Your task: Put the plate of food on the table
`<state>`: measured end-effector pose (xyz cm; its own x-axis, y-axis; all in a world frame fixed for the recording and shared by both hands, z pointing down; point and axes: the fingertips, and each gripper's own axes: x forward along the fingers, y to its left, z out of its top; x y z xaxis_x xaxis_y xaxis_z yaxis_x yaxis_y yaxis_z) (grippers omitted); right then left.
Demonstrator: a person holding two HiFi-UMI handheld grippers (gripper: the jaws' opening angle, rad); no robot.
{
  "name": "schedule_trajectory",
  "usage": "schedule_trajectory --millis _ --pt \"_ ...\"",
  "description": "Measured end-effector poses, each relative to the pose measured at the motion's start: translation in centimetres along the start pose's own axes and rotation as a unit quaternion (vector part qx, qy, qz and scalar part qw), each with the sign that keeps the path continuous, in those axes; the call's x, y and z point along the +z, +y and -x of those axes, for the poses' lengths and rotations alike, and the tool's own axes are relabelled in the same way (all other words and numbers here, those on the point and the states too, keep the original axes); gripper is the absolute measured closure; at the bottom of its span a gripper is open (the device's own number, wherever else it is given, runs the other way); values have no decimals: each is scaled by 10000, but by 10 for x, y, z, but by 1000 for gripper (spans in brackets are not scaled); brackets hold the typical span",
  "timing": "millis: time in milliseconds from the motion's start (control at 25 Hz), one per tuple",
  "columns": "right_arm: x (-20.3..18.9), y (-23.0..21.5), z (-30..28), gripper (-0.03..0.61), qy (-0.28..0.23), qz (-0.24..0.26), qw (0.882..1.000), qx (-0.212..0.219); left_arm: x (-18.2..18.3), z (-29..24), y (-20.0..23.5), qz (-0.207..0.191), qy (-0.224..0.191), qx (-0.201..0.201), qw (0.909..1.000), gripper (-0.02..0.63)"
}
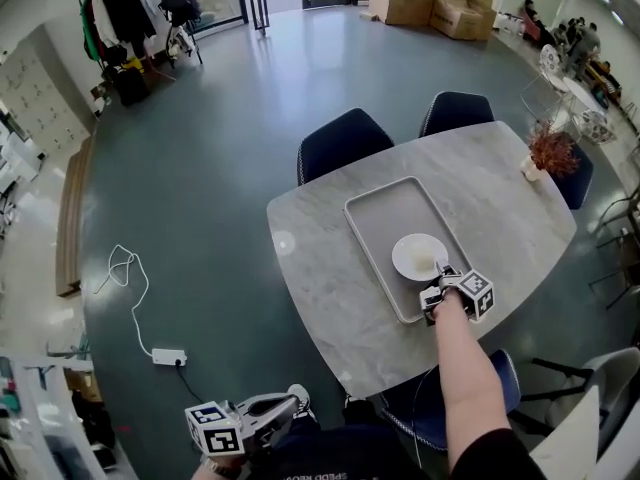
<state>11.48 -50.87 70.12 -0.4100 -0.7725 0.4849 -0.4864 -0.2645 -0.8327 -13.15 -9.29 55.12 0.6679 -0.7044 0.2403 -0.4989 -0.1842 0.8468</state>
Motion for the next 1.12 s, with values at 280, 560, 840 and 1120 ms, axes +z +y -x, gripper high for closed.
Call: schedule_trajectory --millis 280,560,840,1120 --pt "0 2 -30 558 103 -8 9999 110 -1 -14 7 225 -37 124 9997 609" --pt "2 -5 -40 557 232 240 9994 -94 -1 -27 10 349 0 56 9994 609" --pt "2 -6 -45 532 600 1165 9891 -673 3 -27 14 453 11 -26 9990 609" --pt "5 -16 -42 512 902 1762 9727 -1209 7 -23 18 542 -42 -53 9985 609"
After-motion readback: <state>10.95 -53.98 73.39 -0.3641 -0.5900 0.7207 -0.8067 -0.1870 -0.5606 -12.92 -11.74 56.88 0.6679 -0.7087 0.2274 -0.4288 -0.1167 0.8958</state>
